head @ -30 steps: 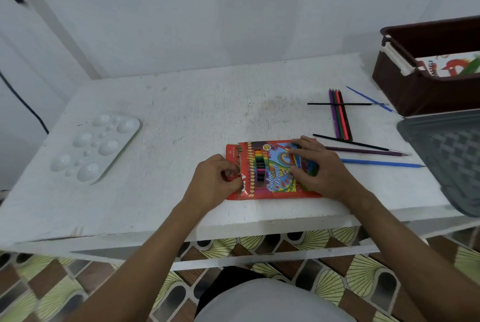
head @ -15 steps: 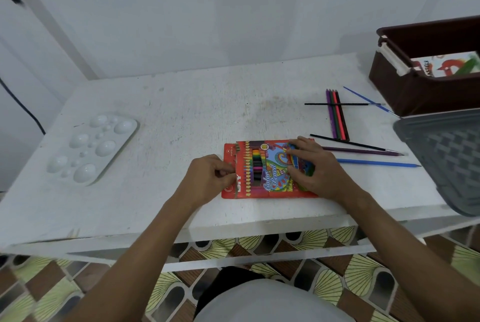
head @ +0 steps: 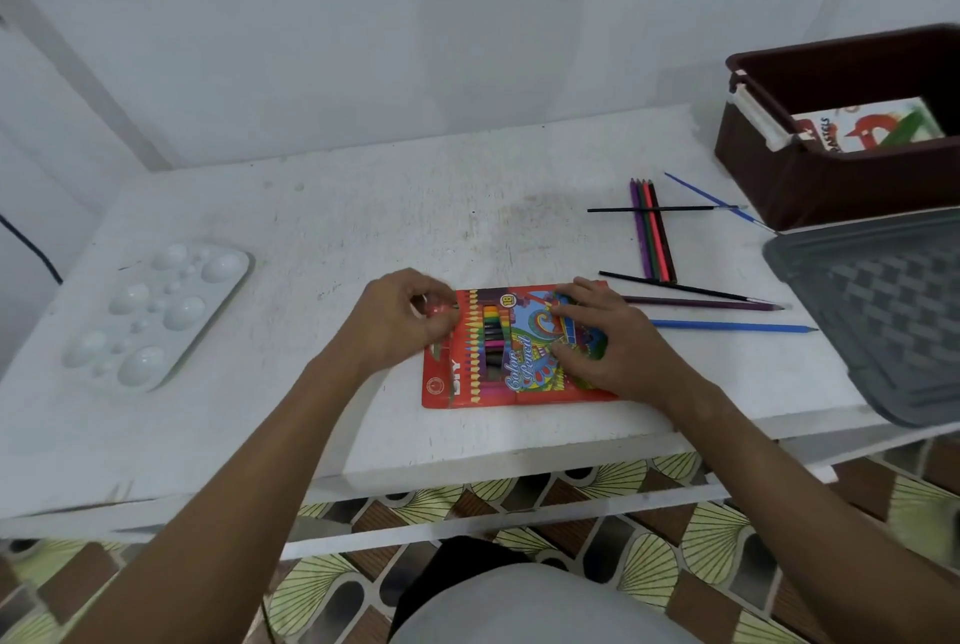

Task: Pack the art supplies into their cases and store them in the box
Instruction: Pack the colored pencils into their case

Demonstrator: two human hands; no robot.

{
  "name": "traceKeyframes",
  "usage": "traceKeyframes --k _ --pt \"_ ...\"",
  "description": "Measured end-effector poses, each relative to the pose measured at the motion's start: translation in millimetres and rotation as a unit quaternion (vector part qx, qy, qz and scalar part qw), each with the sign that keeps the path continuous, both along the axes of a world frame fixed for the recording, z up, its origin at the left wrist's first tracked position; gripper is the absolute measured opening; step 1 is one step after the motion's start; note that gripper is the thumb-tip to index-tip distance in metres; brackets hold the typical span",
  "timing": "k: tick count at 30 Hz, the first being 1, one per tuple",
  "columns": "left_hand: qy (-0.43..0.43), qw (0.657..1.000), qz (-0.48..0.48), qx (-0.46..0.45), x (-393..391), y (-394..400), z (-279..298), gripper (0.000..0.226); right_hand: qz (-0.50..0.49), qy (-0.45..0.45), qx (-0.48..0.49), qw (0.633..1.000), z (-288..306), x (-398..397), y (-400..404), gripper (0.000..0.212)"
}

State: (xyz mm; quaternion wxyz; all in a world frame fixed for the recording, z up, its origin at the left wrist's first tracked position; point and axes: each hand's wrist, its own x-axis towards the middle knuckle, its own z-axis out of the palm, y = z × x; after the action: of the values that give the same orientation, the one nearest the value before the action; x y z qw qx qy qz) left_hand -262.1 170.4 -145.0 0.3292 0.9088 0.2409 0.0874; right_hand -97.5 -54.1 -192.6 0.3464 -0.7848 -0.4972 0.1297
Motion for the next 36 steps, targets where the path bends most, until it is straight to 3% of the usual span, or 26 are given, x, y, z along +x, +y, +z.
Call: traceKeyframes --k 5,11,14,20,32,36 --pt "0.000 1.000 -0.026 0.010 49 3 -2 0.026 -0.001 -0.011 -0.012 1.000 -2 1 0 0.068" --pt "0.025 0.981 -0.142 0.126 138 -2 -1 0.029 0.000 -0.007 -0.007 1.000 -1 2 -1 0.056" --pt "0.057 0.952 -0.232 0.194 183 -12 3 0.041 0.002 0.000 -0.002 1.000 2 5 -1 0.054" --pt "0.092 0.846 -0.360 0.383 236 -44 7 0.054 -0.001 -0.003 0.000 1.000 1 7 1 0.054" --pt "0.055 0.808 -0.410 0.419 240 -52 11 0.035 -0.001 -0.002 -0.010 1.000 0 10 1 0.053" --pt "0.043 0.798 -0.409 0.441 230 -52 12 0.038 0.002 -0.005 -0.016 1.000 1 10 0 0.053"
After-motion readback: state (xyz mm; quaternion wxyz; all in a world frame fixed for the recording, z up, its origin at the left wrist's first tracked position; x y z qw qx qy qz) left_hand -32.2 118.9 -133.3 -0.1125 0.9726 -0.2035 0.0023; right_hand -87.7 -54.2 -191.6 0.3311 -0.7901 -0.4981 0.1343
